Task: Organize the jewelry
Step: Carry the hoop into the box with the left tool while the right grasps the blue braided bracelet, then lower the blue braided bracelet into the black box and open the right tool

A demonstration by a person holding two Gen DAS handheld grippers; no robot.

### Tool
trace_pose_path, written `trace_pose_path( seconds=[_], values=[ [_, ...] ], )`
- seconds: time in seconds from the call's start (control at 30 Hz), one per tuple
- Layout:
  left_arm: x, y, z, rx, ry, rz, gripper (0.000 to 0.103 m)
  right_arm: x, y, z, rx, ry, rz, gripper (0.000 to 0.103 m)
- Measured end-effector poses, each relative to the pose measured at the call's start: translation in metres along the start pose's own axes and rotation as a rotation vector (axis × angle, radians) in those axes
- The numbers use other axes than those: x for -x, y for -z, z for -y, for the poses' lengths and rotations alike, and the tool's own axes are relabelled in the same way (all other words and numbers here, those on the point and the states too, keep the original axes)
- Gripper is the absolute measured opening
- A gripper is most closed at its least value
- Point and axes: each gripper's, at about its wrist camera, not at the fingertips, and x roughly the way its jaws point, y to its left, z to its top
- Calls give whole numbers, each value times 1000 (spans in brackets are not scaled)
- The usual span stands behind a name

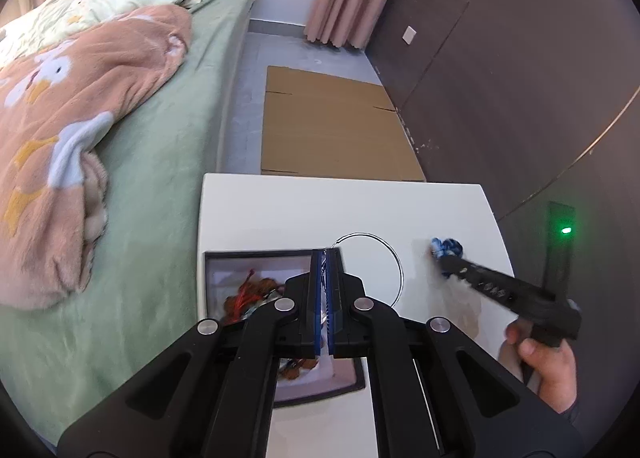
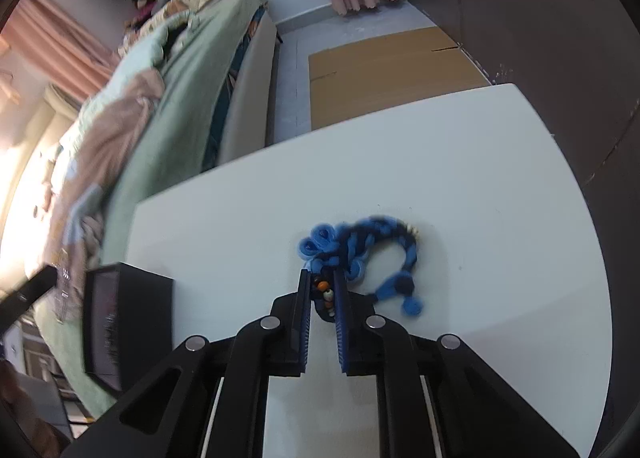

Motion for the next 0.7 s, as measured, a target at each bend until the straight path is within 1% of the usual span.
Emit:
trace_pose_path(
  seconds=[0.13,0.27,0.3,0.33,0.37,0.4,0.47,0.53,0.63,0.7],
  values=[
    [10,5,-12,18,4,-6,3,22,4,-2,-25,-61,40,11],
    [13,5,-25,43,26,-14,4,37,10,-10,-23,-105,63,10],
    [13,4,-28,52,39,-12,5,41,11,-13,-17,-111,67,10],
    [11,5,-31,58,52,-11,21,45,11,-17,-10,-116,72,10],
    [10,4,-34,66,45,-10,56,50,12,-22,1,-118,78,11],
    [11,5,-38,78,32,4,65,54,14,-28,11,-118,82,11],
    [16,7,-48,105,29,40,66,62,15,-37,26,-125,85,10],
    [17,8,-59,137,42,37,66,69,17,-48,46,-135,87,11],
    [22,11,-70,156,46,48,67,78,18,-67,82,-150,92,11],
    [26,13,-76,166,49,53,69,83,17,-83,107,-164,95,11]
  ],
)
